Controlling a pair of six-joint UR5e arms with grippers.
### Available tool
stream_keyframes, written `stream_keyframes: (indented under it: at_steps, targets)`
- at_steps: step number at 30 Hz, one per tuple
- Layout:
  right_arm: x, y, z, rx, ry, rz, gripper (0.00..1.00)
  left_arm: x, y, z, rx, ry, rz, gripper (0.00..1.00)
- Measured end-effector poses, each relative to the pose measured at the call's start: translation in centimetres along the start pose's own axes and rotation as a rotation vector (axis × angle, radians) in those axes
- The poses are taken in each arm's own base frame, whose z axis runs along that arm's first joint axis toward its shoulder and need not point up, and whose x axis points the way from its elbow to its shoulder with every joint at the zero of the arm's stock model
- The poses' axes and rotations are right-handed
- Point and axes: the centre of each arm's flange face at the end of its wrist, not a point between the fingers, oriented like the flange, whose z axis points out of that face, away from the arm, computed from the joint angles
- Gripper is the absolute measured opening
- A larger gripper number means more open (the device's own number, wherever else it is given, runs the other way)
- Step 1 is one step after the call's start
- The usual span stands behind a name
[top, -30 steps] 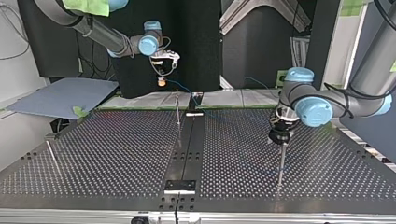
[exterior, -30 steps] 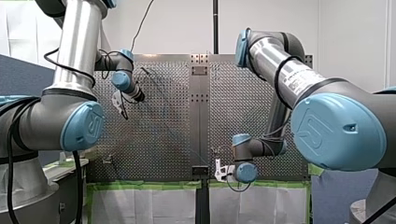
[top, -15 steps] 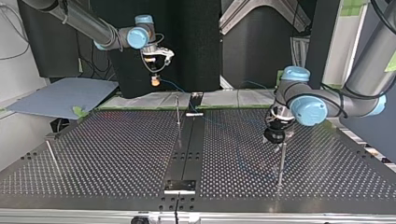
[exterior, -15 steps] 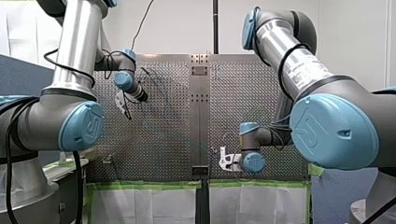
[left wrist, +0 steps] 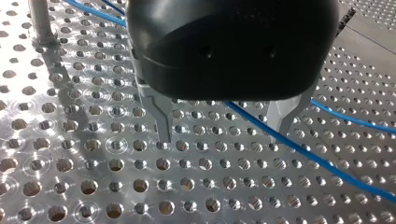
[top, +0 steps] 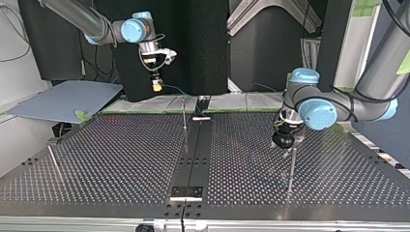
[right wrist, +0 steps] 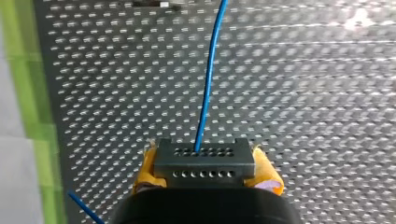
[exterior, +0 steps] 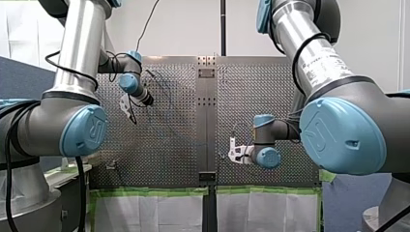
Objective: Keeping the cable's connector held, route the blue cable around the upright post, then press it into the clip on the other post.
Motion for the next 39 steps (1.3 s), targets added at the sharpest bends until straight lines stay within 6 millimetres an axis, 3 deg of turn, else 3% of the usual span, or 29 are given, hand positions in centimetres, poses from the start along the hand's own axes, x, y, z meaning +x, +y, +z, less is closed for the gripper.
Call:
stream_keyframes:
  at_steps: [5, 21, 39]
  targets:
    - [-1.0, 0.3, -0.1, -0.001, 0.011, -0.004, 0.0, 0.0, 0.0, 0.0, -0.001, 0.0, -0.001, 1.0]
    - [-8.6, 0.5, -1.3, -0.001, -0.059, -0.013, 0.0, 0.0, 0.0, 0.0, -0.004, -0.003, -0.002, 1.0]
    - [-9.2, 0.6, -1.5, -0.002, -0.072, -0.014, 0.0, 0.0, 1.1, -0.4, -0.076, -0.019, -0.144, 1.0]
